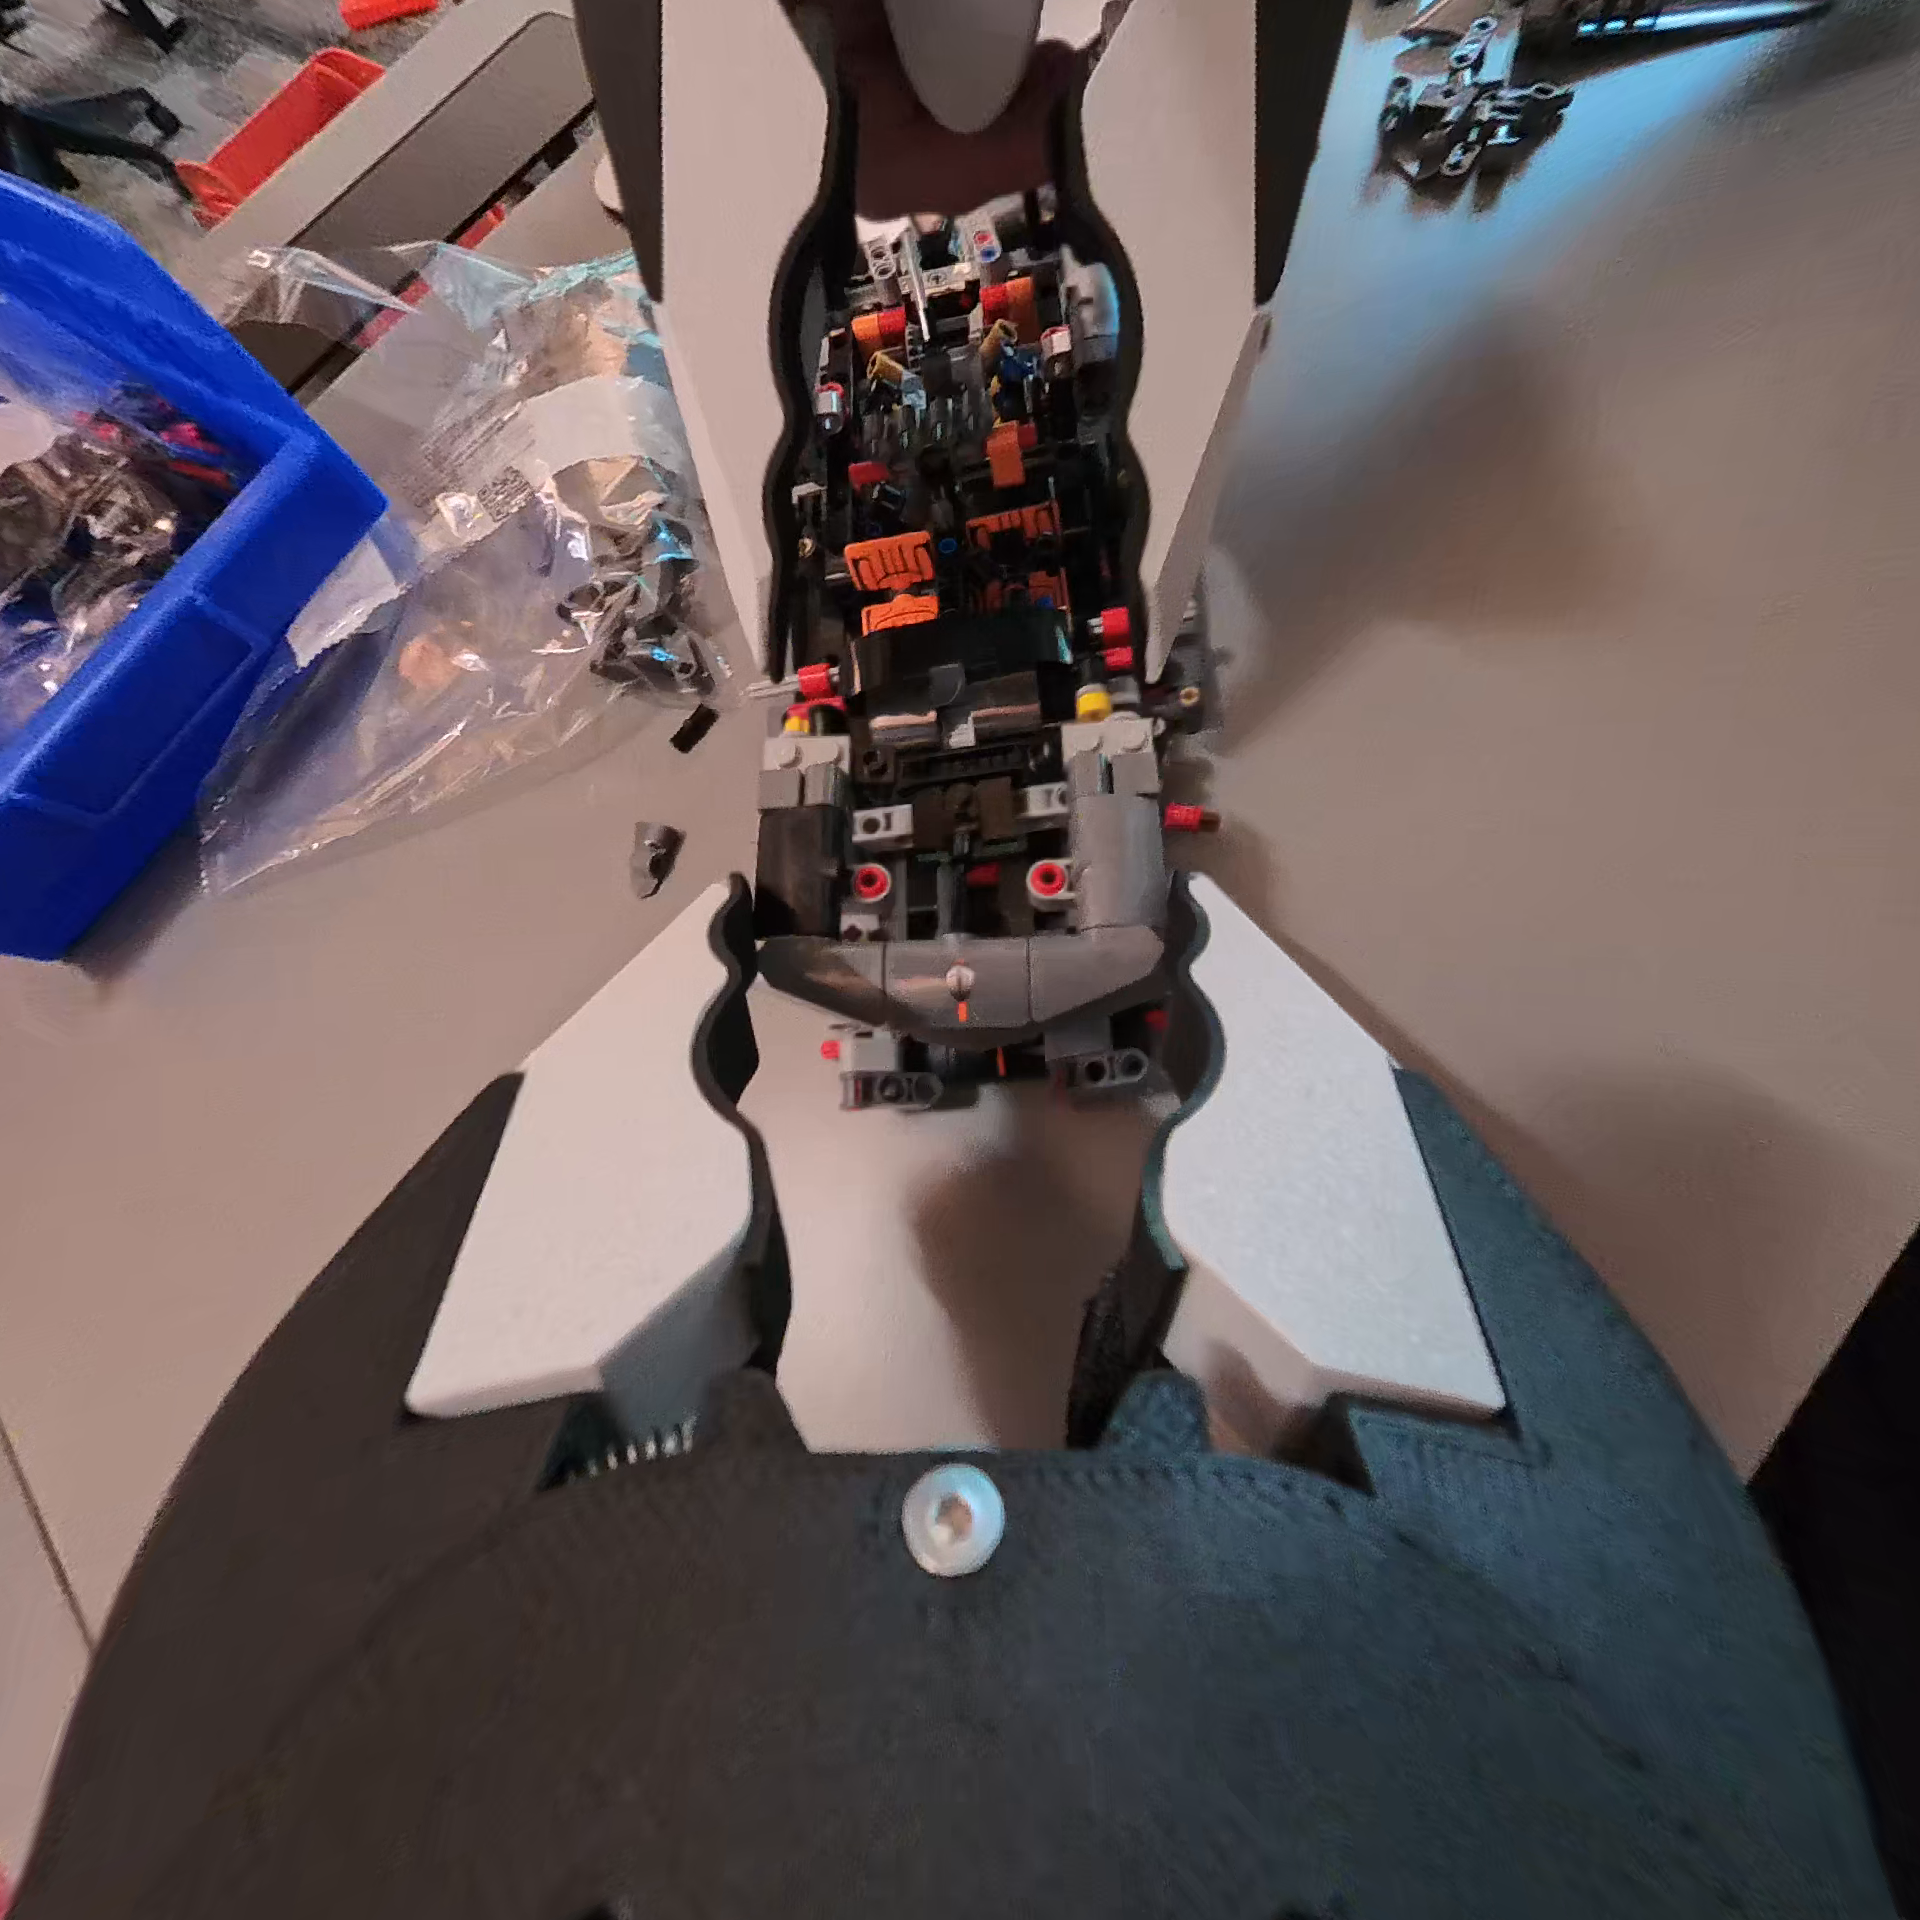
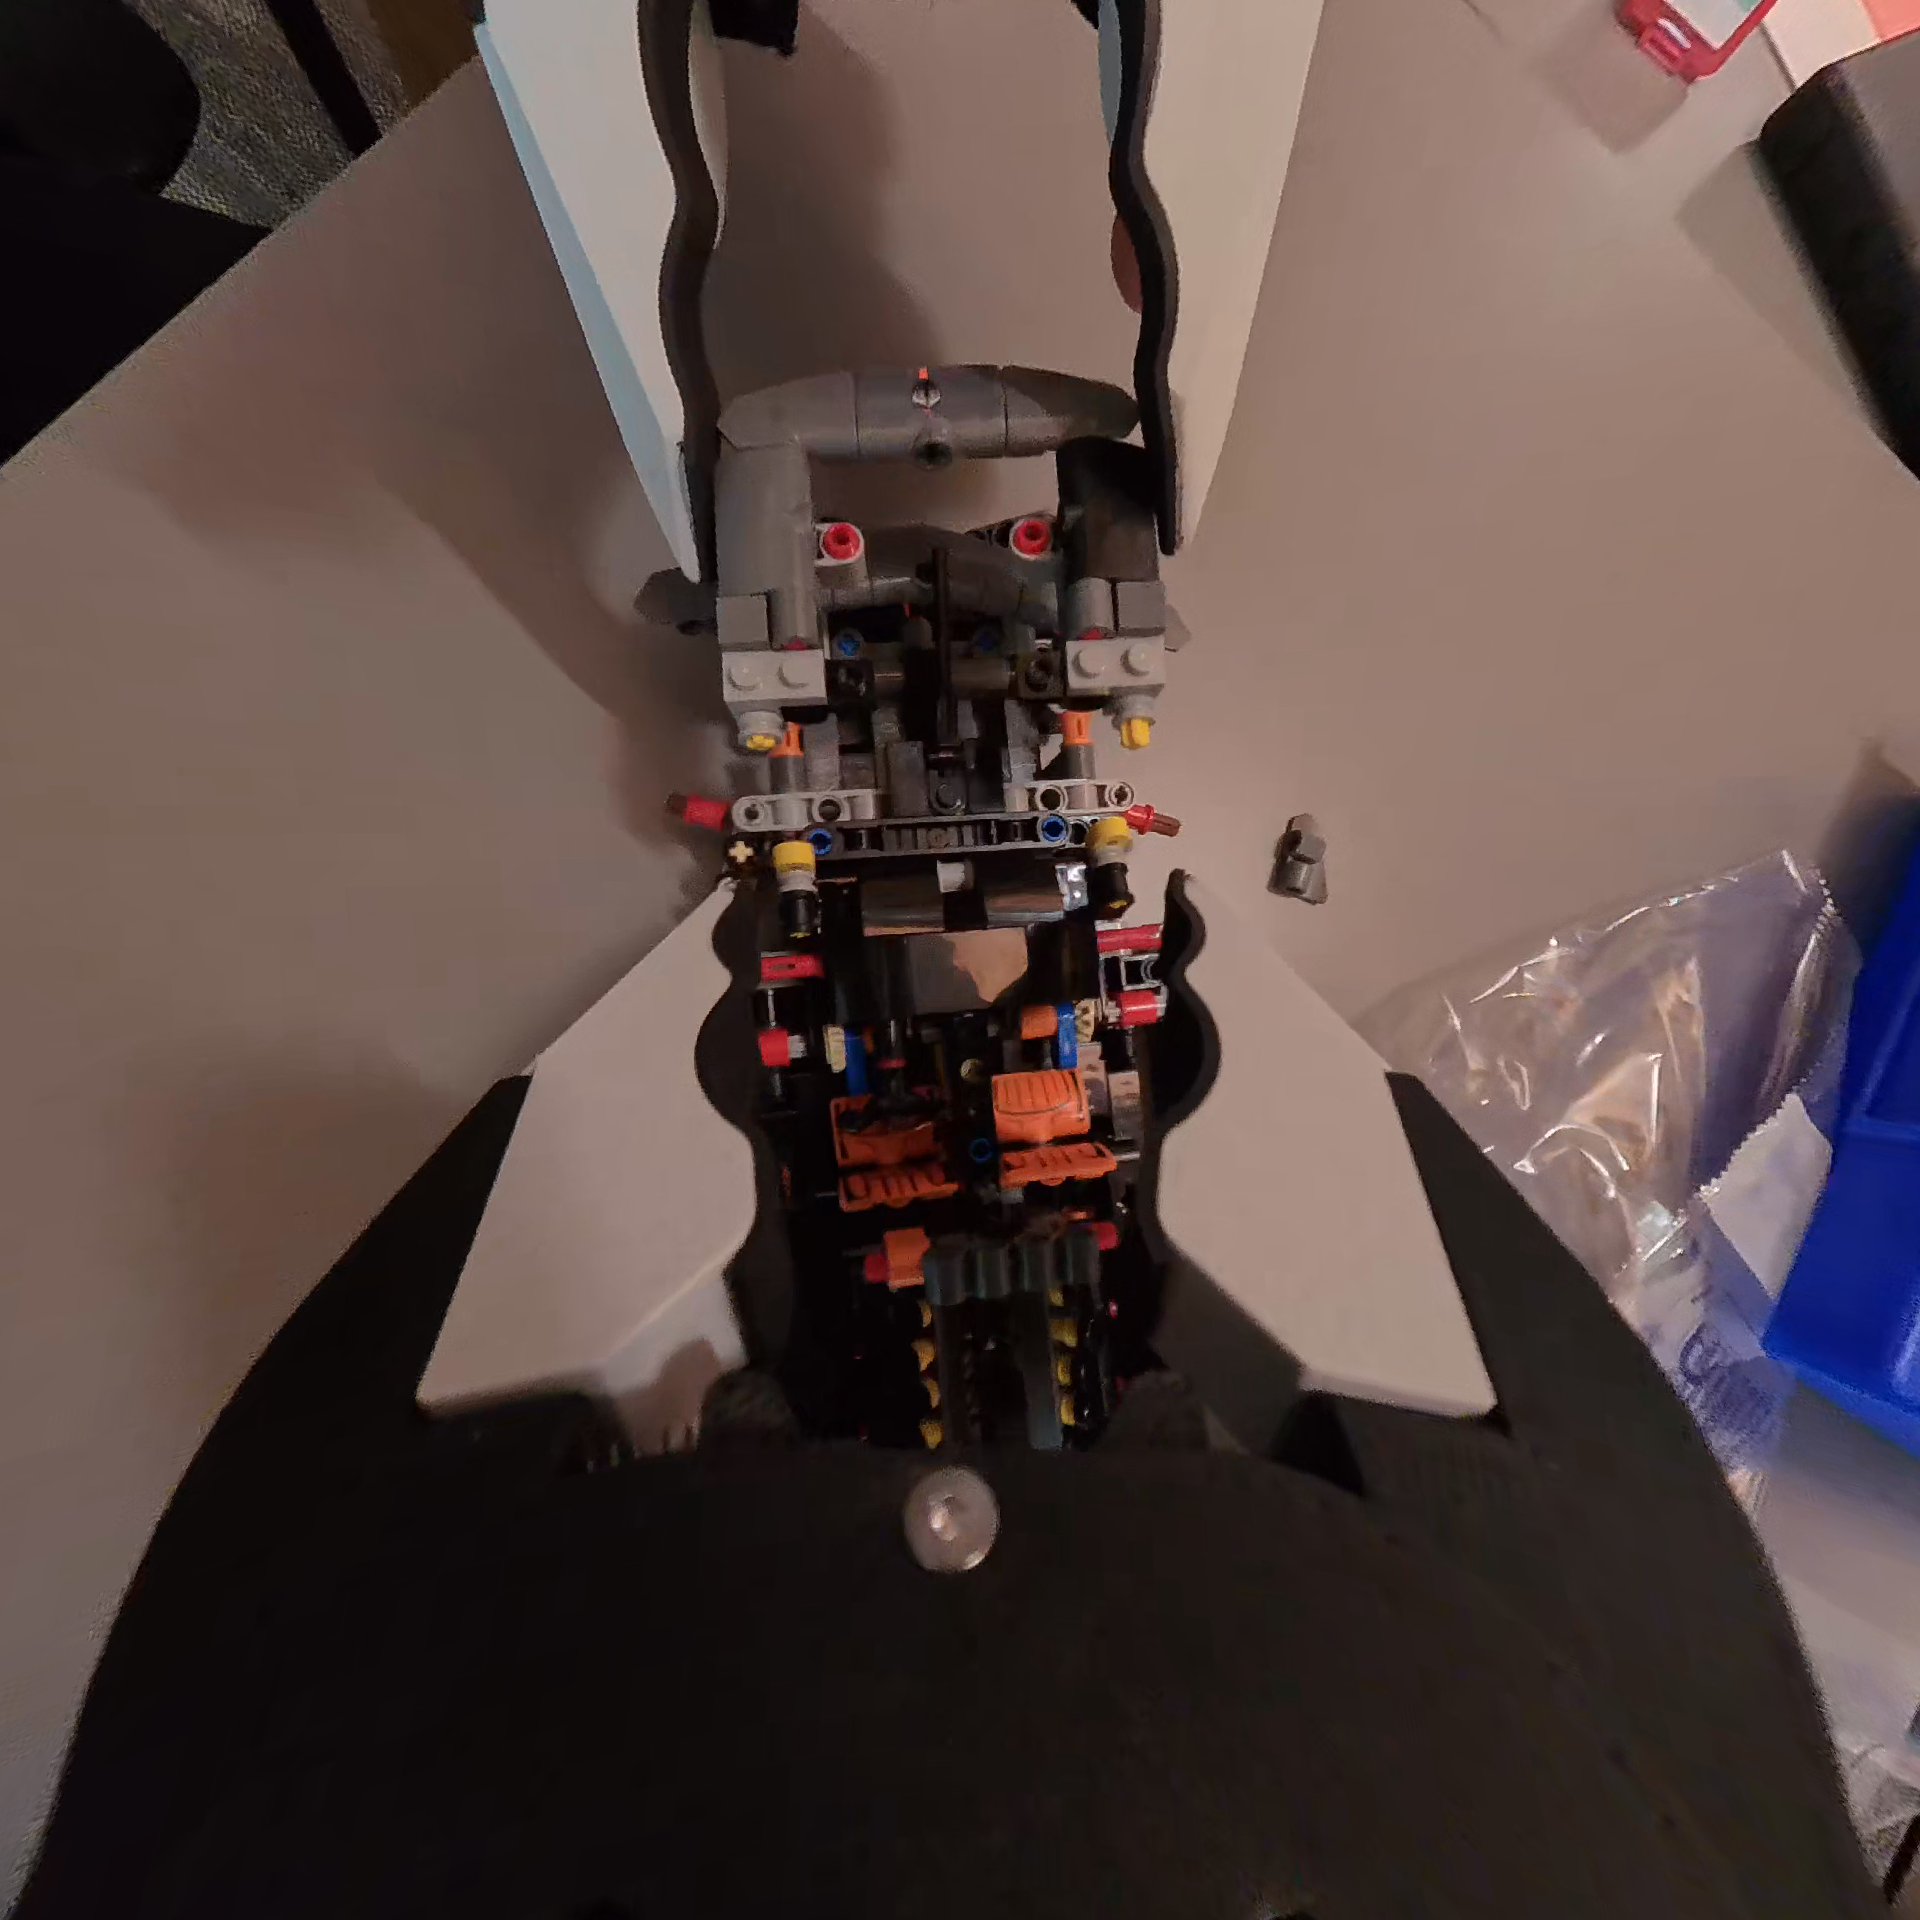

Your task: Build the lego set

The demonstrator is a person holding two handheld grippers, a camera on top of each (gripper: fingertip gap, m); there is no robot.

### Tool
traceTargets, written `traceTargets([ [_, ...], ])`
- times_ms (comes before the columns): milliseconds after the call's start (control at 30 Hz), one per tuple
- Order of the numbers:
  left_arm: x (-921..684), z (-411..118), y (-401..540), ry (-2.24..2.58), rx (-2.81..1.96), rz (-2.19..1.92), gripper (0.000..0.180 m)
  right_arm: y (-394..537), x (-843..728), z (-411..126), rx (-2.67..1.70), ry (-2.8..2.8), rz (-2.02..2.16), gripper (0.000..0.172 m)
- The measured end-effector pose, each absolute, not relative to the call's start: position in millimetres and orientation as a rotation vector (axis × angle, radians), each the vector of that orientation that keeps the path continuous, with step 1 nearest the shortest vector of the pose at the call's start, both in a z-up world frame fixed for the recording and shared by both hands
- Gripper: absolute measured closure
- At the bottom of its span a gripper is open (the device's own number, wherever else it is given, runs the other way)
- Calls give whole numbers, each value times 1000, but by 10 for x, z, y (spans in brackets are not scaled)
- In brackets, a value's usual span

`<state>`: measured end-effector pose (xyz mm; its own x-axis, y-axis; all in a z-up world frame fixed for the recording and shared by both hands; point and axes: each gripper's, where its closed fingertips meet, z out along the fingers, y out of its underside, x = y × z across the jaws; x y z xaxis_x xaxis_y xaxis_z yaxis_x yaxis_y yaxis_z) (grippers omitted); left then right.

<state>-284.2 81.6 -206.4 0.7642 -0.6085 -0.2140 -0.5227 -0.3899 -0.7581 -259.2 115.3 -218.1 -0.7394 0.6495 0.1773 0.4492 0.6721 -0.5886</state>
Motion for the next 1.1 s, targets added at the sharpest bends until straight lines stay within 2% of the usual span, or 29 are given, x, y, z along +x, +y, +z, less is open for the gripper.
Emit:
traceTargets([
  [367, -2932, -2113, 767, 815, -2079, -143, 104, 1020, -2718, -2152, -918, -2562, 905, 99],
  [1100, -2901, -2177, 789, 833, -2080, -169, 103, 1125, -2602, -2237, -938, -2694, 818, 106],
])
